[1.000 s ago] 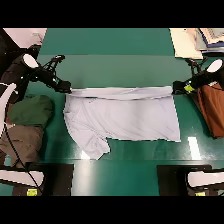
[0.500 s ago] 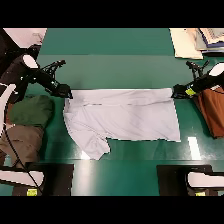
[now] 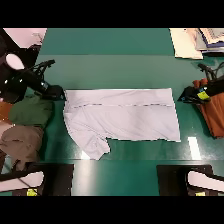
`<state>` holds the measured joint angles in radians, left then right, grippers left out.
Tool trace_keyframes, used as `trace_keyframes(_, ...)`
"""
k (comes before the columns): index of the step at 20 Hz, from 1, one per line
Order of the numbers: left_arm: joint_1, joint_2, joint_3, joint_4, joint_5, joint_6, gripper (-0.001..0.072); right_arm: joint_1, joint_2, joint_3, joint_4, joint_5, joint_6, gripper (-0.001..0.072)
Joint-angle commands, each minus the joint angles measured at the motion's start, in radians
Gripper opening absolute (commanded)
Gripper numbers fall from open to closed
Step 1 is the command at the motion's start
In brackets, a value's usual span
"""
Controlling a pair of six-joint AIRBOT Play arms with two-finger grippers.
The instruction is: Fold the shirts.
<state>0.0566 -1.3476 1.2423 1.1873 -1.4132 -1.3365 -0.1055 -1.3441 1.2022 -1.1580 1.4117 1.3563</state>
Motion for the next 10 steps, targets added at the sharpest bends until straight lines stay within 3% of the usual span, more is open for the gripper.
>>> trace_keyframes(1, 0.01, 0.207, -0.274, -0.026, 0.076, -0.082, 0.0545, -0.07, 0.095, -0.104, 0.13, -0.001, -0.049, 0.0407)
trace_keyframes(5, 0.01, 0.4, -0.637, -0.162, 0.114, -0.108, 0.0544, -0.092, 0.125, -0.15, 0.146, -0.013, -0.06, 0.0407)
trace_keyframes(10, -0.002, 0.499, -0.859, -0.276, 0.182, -0.108, 0.0545, -0.092, 0.126, -0.151, 0.217, -0.017, -0.075, 0.0406)
